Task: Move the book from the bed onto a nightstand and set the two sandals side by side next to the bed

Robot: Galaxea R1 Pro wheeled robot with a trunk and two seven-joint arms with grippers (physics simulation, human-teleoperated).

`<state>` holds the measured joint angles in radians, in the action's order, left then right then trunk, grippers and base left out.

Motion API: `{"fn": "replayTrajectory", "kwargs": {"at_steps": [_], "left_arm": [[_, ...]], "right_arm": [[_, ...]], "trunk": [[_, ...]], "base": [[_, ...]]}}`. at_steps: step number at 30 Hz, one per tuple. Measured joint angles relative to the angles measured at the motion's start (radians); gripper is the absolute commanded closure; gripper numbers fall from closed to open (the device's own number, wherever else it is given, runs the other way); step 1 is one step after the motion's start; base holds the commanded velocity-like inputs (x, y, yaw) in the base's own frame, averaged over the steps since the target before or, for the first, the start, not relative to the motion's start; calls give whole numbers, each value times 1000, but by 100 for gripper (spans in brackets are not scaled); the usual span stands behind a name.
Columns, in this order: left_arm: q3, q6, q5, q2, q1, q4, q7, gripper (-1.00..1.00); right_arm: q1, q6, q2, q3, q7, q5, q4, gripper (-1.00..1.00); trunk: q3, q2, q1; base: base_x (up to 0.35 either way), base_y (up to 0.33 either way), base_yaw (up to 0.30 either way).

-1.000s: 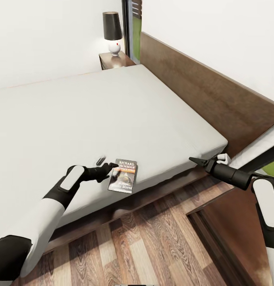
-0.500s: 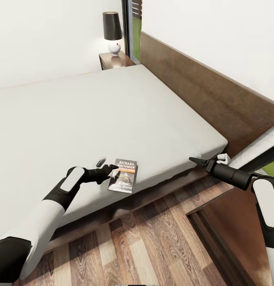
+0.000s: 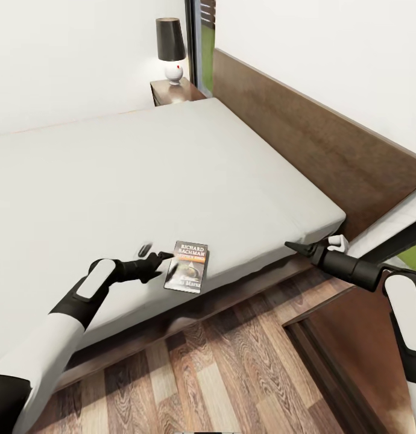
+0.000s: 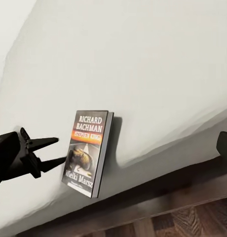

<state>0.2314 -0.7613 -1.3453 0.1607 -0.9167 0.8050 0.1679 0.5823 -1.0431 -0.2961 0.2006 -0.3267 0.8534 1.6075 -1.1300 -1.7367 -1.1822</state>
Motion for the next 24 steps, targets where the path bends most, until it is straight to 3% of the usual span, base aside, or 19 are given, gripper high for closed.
{"fn": "replayTrajectory", "kwargs": {"at_steps": [1,2,13,17,18,20,24], "left_arm": [[0,-4,-6,5,3,6,0,-100],[0,-31,75,14,3,81,1,-100],[-1,-37,80,22,22,119,-1,-100],[-2,-37,80,25,32,149,4,-100],[-2,-37,80,25,32,149,4,-100],[-4,-38,80,29,49,198,34,-100],[-25,-43,70,32,65,244,68,-100]], "right_arm": [[0,0,0,0,0,0,0,-100],[0,0,0,0,0,0,0,-100],[-2,0,13,-4,3,5,-2,-100],[-2,0,64,-1,5,5,-7,-100],[-2,0,65,-1,5,4,-7,-100],[-4,0,144,2,6,3,-24,-100],[-7,0,205,6,7,1,-85,-100]], "trunk": [[0,0,0],[0,0,0],[0,0,0],[0,0,0],[0,0,0],[0,0,0],[-3,-7,-4]], "base": [[0,0,0],[0,0,0],[0,0,0],[0,0,0],[0,0,0],[0,0,0],[0,0,0]]}}
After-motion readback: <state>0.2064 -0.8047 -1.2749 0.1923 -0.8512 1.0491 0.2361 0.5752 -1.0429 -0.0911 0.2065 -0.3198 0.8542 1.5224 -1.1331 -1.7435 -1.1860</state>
